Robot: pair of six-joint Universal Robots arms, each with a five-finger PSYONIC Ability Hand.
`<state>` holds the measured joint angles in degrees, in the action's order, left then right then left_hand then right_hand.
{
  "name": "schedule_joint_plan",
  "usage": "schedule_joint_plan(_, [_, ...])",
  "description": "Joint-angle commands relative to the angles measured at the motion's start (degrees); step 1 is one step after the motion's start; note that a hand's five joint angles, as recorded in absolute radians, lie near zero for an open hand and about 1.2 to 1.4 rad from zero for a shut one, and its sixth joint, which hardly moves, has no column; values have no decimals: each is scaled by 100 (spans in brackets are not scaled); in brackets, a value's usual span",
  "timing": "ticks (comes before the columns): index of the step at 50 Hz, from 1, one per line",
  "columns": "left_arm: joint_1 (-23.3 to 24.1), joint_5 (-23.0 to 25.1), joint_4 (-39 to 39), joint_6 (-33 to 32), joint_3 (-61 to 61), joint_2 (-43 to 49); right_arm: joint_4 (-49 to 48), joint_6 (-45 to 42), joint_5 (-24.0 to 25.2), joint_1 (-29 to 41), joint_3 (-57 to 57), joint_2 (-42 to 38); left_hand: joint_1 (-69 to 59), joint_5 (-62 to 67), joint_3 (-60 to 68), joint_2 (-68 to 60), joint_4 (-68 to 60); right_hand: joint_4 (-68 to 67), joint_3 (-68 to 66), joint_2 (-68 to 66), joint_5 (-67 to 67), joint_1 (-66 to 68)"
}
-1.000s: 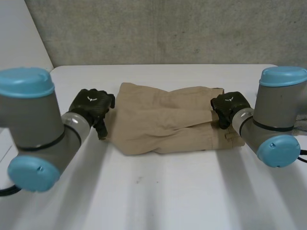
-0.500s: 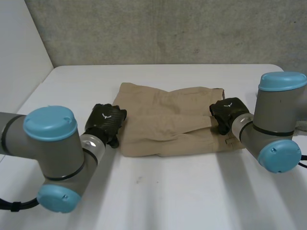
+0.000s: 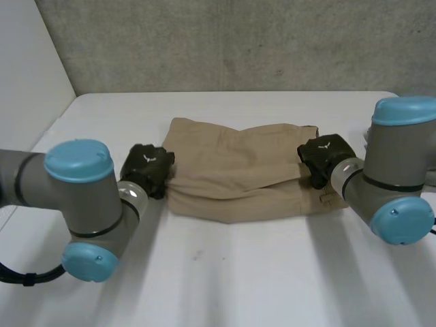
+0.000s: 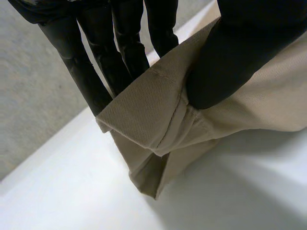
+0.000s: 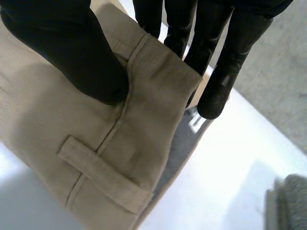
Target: Fold the laundry.
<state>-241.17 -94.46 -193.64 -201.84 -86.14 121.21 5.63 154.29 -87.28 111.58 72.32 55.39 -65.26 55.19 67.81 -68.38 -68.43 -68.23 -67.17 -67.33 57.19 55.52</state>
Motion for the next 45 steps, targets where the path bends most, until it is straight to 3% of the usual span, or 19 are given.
schedule_joint_plan(1, [-9, 24, 668, 48, -9, -1309, 623, -865, 133, -14, -86, 963, -1474, 1481, 1219, -1162, -1157, -1177, -1283, -1267, 1281, 2448])
schedule_joint_plan(10, [-36, 68, 1679, -5, 816, -3251, 949, -1261, 185, -23, -875, 2799, -1474, 1481, 1219, -1162, -1157, -1177, -1283, -1267, 1281, 2448])
schedule_joint_plan(20, [-53, 182, 2067, -5, 1539, -3666, 1379, -1253, 414, -67, -1747, 3048, -1474, 1481, 1219, -1162, -1157, -1177, -1283, -1267, 1281, 2448])
schedule_joint_plan(24, [-97, 182, 2067, -5, 1425, -3430, 1722, -1270, 475, -67, -1686, 2750, -1474, 1481, 1219, -1162, -1157, -1177, -1283, -1267, 1281, 2448])
schedule_joint_plan(36, [-159, 147, 2023, -145, 1748, -917, 1828, -1209, 440, -5, -1747, 632, -1474, 1481, 1219, -1162, -1157, -1177, -1283, -1267, 1281, 2448])
schedule_joint_plan(39, [-159, 129, 1962, -364, 2458, -258, 1337, -1034, 379, 47, -2168, 174, -1474, 1481, 1219, -1162, -1157, -1177, -1283, -1267, 1281, 2448])
schedule_joint_plan(45, [-159, 103, 1427, -444, 3997, 17, 125, -340, 300, 241, -3091, 33, -1474, 1481, 1219, -1162, -1157, -1177, -1283, -1267, 1281, 2448])
